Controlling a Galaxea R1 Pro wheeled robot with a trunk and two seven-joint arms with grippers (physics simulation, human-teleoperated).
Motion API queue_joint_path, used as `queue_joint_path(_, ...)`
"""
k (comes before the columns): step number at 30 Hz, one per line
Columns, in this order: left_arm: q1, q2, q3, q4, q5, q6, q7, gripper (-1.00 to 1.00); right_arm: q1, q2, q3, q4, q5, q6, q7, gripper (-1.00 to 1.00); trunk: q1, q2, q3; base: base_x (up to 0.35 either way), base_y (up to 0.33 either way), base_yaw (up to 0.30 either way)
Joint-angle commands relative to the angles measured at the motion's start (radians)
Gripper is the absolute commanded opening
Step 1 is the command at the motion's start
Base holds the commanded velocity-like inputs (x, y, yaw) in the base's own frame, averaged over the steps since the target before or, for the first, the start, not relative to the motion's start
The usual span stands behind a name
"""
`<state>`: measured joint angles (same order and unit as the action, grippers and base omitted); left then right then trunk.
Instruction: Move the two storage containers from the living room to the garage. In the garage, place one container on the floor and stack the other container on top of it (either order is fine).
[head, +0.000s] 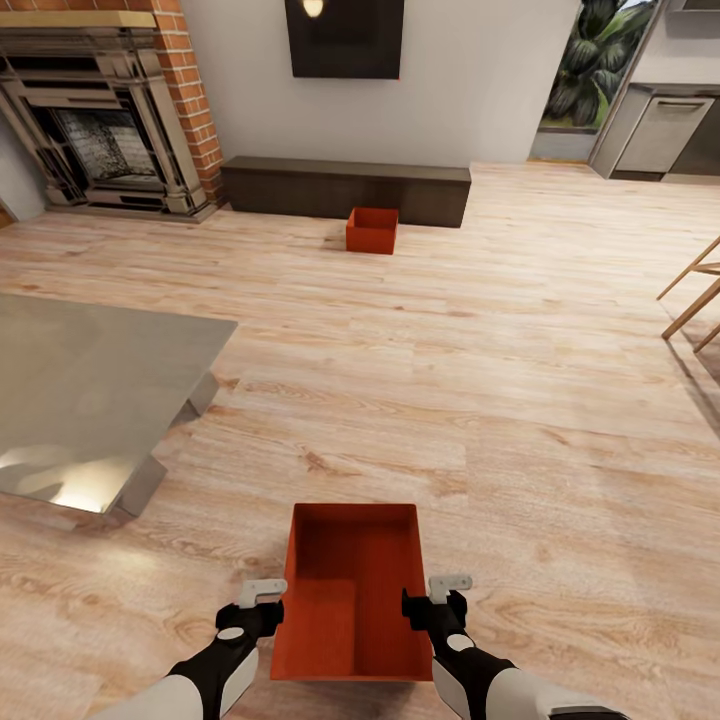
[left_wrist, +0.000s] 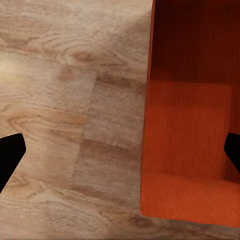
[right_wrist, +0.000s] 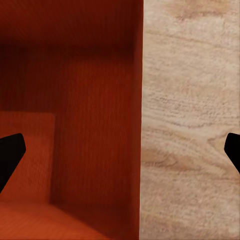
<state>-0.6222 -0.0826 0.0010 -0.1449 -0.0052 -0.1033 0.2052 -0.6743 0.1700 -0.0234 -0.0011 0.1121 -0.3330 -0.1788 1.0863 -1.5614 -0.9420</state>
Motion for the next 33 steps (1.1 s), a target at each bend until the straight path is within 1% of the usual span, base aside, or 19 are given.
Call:
queue_joint_path(1, -0.001, 0.0, 0.0, 0.0, 0.0, -0.004, 0.003, 1.0, -0.001, 0.0, -0.003, 0.001, 0.011, -0.001, -0.007, 1.0, 0.004, -0.008, -0.004, 0.0, 0.0, 0.0)
queue_joint_path(8, -0.001, -0.002, 0.002, -0.001, 0.003, -0.006, 0.003, 1.0, -0.001, 0.0, -0.003, 0.001, 0.011, -0.001, -0.007, 1.0, 0.031, -0.057, -0.026, 0.0, 0.0, 0.0)
queue_joint_path(11, -0.001, -0.001, 0.002, -0.001, 0.012, -0.007, 0.003, 1.0, -0.001, 0.0, -0.003, 0.001, 0.011, -0.001, -0.007, 1.0, 0.042, -0.078, -0.035, 0.0, 0.0, 0.0)
queue_joint_path(15, -0.001, 0.0, 0.003, -0.002, 0.032, -0.007, 0.003, 1.0, -0.001, 0.0, -0.003, 0.001, 0.011, 0.0, -0.007, 1.0, 0.058, -0.106, -0.048, 0.0, 0.0, 0.0)
queue_joint_path(18, -0.001, 0.0, 0.003, -0.002, 0.037, -0.007, 0.003, 1.0, -0.001, 0.0, -0.003, 0.001, 0.011, 0.001, -0.007, 1.0, 0.069, -0.127, -0.057, 0.0, 0.0, 0.0)
queue_joint_path(33, -0.001, 0.0, 0.003, -0.002, 0.039, -0.007, 0.003, 1.0, -0.001, 0.0, -0.003, 0.001, 0.011, 0.0, -0.007, 1.0, 0.127, -0.232, -0.104, 0.0, 0.0, 0.0)
